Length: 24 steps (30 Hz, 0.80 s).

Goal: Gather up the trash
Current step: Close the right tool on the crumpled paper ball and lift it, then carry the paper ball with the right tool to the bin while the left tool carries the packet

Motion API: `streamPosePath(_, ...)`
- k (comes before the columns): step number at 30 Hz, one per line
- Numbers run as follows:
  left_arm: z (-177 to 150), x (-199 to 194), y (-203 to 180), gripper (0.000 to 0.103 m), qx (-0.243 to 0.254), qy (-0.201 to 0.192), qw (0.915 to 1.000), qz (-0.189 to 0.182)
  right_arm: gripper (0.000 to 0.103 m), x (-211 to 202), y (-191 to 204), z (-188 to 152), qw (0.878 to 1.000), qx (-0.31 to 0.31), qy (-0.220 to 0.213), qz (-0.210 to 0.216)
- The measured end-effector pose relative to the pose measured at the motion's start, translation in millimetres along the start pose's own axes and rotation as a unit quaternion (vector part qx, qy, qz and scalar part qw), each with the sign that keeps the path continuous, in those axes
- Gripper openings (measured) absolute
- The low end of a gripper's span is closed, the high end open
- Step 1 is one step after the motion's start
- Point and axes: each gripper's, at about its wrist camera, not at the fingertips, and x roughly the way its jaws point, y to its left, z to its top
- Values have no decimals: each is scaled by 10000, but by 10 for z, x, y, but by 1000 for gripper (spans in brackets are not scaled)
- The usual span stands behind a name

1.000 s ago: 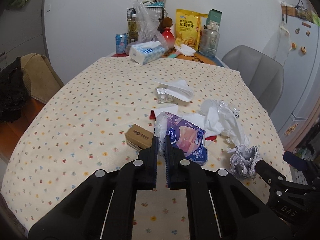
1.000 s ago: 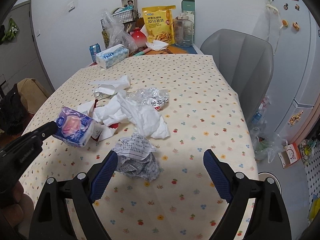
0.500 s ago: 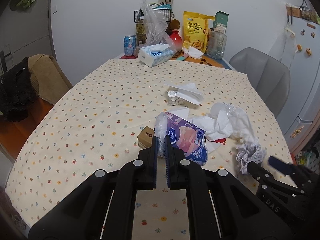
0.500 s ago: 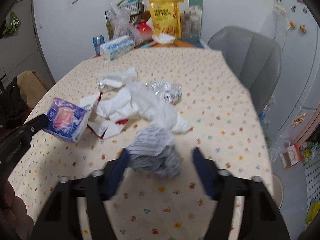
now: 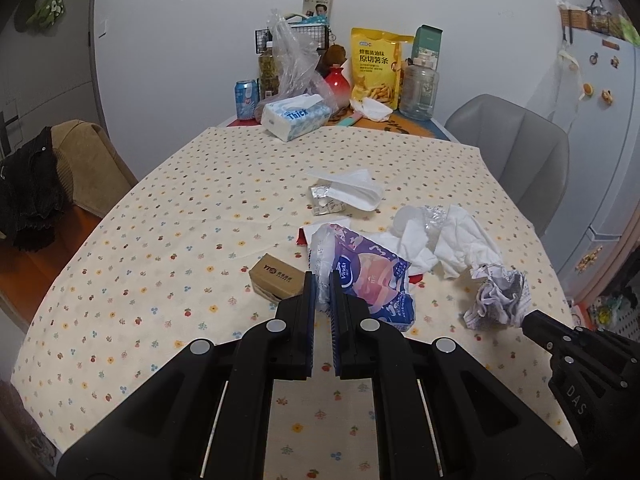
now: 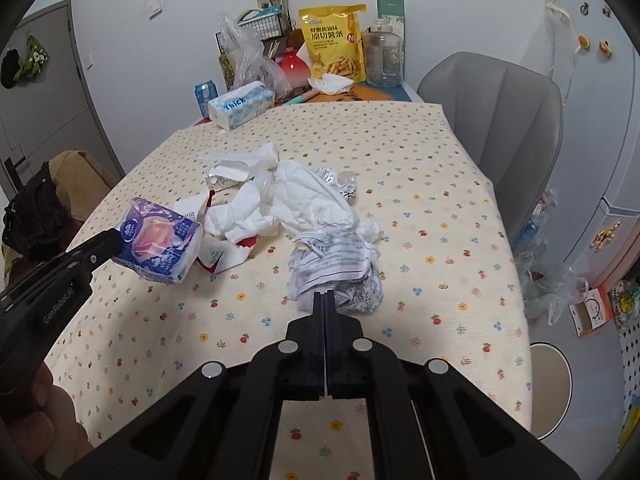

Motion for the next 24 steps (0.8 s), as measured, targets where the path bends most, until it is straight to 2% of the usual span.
streamPosePath(3, -1, -37, -67, 7, 42, -29, 10000, -27, 1, -67, -80, 17, 10000, 61, -42, -52)
streamPosePath(5, 2, -45, -91, 7, 47, -41, 10000, -40, 5, -56, -154, 28, 9998, 201, 19, -74)
streamPosePath(6, 3, -47, -99, 7, 49, -47, 10000, -41, 12, -50, -185, 27, 9996, 261, 31, -81)
streamPosePath(7, 3, -46, -101, 7, 46, -50, 10000, -34, 47, -53, -213, 28, 9994, 324, 12, -92)
streamPosePath(8, 3, -39, -95, 7, 37, -45, 10000, -30, 75, -68, -233, 29, 9992, 364, -66, -143)
streamPosePath(10, 3, -22, -81, 7, 28, -32, 10000, 7, 70, -68, -212, 54, 9991, 267, -199, -268)
streamPosePath(12, 0, 22, -56, 7, -1, 15, 10000, 32, 67, 21, -206, 81, 9993, 278, -82, -239)
streamPosePath(19, 9, 113, 14, 7, -12, 77, 9998, 167, 66, 241, -138, 156, 9994, 219, 33, -268)
streamPosePath(21, 17, 127, 31, 7, -19, 79, 9998, 198, 64, 304, -116, 165, 9995, 203, 99, -236)
streamPosePath(22, 17, 134, 39, 7, -25, 82, 9997, 207, 58, 326, -105, 162, 9995, 182, 126, -205)
streamPosePath(23, 21, 145, 44, 7, -28, 87, 9997, 207, 42, 351, -93, 161, 9996, 151, 174, -147)
streamPosePath(24, 20, 149, 47, 7, -33, 94, 9997, 206, 32, 380, -86, 157, 9996, 128, 253, -34)
